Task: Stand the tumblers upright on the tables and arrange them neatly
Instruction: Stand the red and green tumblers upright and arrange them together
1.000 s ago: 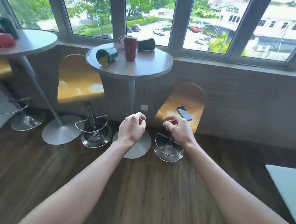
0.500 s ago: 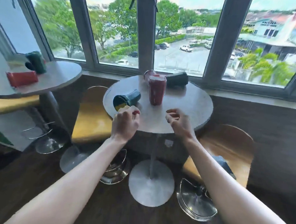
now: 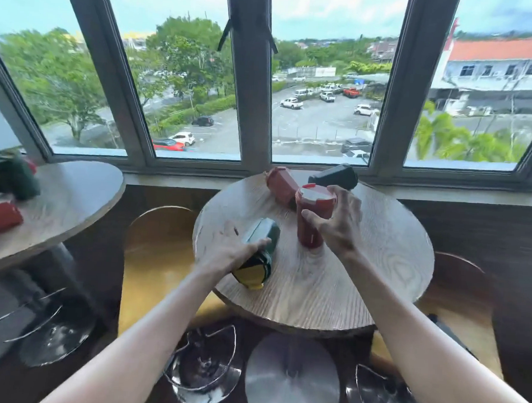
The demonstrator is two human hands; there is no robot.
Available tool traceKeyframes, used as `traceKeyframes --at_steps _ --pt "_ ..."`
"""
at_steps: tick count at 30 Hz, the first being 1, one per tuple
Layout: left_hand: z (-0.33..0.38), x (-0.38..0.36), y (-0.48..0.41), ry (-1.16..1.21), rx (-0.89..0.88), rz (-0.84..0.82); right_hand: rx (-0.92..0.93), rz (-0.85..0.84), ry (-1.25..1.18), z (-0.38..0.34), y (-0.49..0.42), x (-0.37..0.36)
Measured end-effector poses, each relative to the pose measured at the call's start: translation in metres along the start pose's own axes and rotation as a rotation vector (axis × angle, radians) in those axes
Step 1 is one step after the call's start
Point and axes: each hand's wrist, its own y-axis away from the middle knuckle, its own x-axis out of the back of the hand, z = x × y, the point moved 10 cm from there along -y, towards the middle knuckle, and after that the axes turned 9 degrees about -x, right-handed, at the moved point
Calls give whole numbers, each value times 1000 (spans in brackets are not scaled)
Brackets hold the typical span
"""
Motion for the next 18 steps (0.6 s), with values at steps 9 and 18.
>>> traceKeyframes --at_steps 9,18 --pt "8 -22 -10 166 -26 -58 52 47 0 7 -4 -15" --pt "75 22 -47 -253 -247 96 82 45 -30 13 -11 -21"
